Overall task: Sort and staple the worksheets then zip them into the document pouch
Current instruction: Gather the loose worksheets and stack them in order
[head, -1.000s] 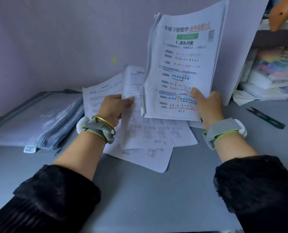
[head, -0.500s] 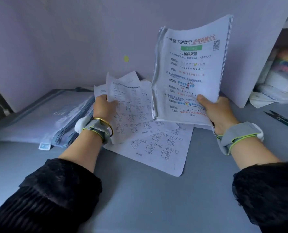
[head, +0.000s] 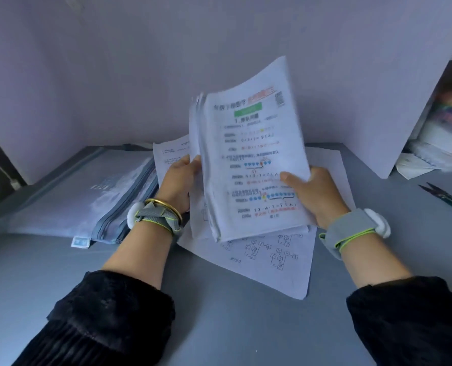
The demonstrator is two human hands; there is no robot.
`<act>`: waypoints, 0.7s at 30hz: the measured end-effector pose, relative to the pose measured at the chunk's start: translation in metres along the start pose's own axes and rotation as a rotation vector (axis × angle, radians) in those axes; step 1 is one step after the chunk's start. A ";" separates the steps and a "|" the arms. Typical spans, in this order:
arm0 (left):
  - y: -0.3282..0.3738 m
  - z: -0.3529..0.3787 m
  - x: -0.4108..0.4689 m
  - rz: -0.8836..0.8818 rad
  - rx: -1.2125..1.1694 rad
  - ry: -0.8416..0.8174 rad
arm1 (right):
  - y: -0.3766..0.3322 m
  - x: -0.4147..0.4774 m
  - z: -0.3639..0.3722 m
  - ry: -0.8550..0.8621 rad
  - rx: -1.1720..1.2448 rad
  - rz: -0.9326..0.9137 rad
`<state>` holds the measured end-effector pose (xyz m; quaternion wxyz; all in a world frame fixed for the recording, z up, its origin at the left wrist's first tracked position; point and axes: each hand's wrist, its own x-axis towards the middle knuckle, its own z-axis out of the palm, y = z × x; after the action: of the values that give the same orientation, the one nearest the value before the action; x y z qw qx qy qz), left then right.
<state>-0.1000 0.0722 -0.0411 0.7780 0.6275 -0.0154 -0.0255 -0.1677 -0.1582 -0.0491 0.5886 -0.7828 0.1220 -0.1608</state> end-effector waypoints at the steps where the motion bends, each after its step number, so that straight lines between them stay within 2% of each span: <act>1: -0.002 0.003 -0.001 -0.024 -0.004 0.007 | 0.002 -0.001 0.002 0.001 -0.080 -0.019; 5: 0.001 0.007 -0.006 -0.116 -0.022 0.024 | 0.002 -0.008 0.008 0.067 -0.161 -0.034; 10: -0.005 0.006 -0.009 -0.028 0.051 -0.123 | 0.005 -0.011 0.009 0.107 -0.140 0.027; 14: -0.010 0.004 -0.012 0.049 0.040 -0.104 | 0.007 -0.015 0.010 0.074 -0.063 -0.020; 21: 0.004 0.008 -0.013 0.238 -0.093 -0.165 | -0.005 -0.015 -0.001 0.085 0.323 -0.073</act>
<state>-0.1134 0.0658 -0.0356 0.7998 0.5803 -0.1525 0.0149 -0.1816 -0.1520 -0.0453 0.6949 -0.6744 0.0907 -0.2325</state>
